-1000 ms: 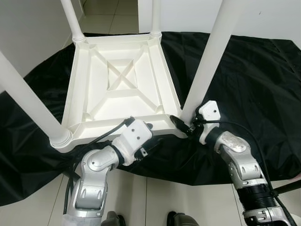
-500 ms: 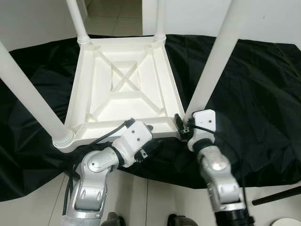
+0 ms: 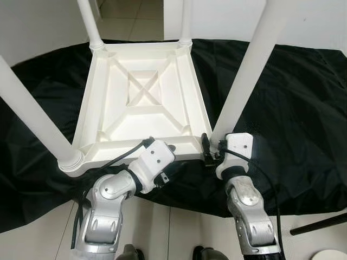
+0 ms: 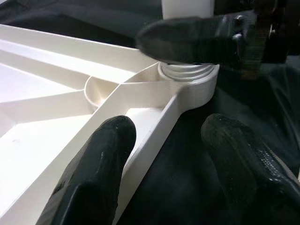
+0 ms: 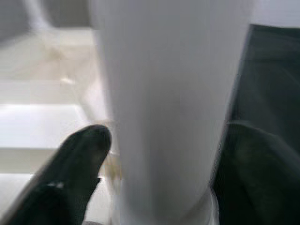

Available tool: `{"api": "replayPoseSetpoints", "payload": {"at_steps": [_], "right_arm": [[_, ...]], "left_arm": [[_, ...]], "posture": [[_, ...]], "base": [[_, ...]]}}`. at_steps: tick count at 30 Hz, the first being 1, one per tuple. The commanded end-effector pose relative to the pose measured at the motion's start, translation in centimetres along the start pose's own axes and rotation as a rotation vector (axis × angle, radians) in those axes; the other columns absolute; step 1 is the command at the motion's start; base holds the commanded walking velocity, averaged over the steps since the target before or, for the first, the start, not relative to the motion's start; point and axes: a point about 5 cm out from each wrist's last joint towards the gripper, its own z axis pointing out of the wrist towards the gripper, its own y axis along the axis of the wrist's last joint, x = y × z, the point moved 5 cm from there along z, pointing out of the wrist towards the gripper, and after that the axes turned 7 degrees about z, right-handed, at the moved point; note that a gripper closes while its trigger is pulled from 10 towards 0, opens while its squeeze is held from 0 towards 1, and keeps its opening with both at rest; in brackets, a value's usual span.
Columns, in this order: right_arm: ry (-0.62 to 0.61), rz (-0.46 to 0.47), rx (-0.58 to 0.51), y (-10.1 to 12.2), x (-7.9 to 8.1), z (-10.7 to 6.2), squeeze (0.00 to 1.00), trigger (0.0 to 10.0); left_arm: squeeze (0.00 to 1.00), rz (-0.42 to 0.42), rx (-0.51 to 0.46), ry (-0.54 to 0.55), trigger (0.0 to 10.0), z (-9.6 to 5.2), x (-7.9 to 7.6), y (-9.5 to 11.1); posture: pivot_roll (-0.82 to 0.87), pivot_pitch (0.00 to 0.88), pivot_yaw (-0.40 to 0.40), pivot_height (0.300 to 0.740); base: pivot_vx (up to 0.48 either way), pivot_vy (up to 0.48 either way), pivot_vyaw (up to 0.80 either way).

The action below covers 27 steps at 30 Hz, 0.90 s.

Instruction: Building children table

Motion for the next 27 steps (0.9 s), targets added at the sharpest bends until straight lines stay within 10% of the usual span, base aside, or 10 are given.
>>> {"api": "replayPoseSetpoints", "payload": {"at_steps": [1, 4, 5, 17, 18, 19, 21, 27], "right_arm": [[0.074, 0.013, -0.011, 0.4, 0.1, -0.1, 1.0, 10.0], [0.128, 0.004, 0.009, 0.3, -0.1, -0.1, 1.0, 10.0], [0.188, -0.012, 0.029, 0.2, -0.4, 0.1, 0.0, 10.0], [0.573, -0.168, 0.138, -0.6, -0.5, 1.6, 0.0, 10.0], [0.592, -0.168, 0.142, -0.7, -0.6, 1.9, 0.0, 8.0], [0.611, -0.167, 0.15, -0.7, -0.5, 2.1, 0.0, 3.5], [0.631, -0.178, 0.151, -0.7, -0.6, 2.3, 0.0, 0.0], [0.645, -0.181, 0.157, -0.8, -1.1, 2.3, 0.0, 0.0]], "left_arm": [[0.0, -0.002, 0.017, 0.134, 10.0, -0.2, 1.3, -0.1], [0.0, -0.001, 0.019, 0.133, 10.0, -0.3, 1.3, -0.2], [0.0, -0.002, 0.02, 0.133, 10.0, -0.3, 1.4, -0.2], [0.0, 0.009, 0.014, 0.128, 10.0, 0.0, 1.8, 0.0], [0.0, 0.012, 0.011, 0.128, 10.0, 0.1, 1.9, 0.1], [0.0, 0.014, 0.009, 0.127, 10.0, 0.1, 2.0, 0.2], [0.0, 0.015, 0.007, 0.126, 10.0, 0.1, 2.1, 0.2], [0.0, 0.016, 0.008, 0.122, 10.0, 0.0, 1.9, 0.2]], "posture": [[-0.09, 0.128, 0.04, 0.74], [-0.09, 0.13, 0.045, 0.74], [-0.09, 0.131, 0.048, 0.74], [-0.1, 0.132, 0.078, 0.74], [-0.1, 0.129, 0.08, 0.74], [-0.1, 0.129, 0.08, 0.74], [-0.1, 0.13, 0.082, 0.74], [-0.09, 0.132, 0.079, 0.74]], "base": [[0.0, 0.0, 0.0], [0.0, 0.0, 0.0], [0.0, 0.0, 0.0], [0.0, 0.0, 0.0], [0.0, 0.0, 0.0], [0.0, 0.0, 0.0], [0.0, 0.0, 0.0], [0.0, 0.0, 0.0]]}}
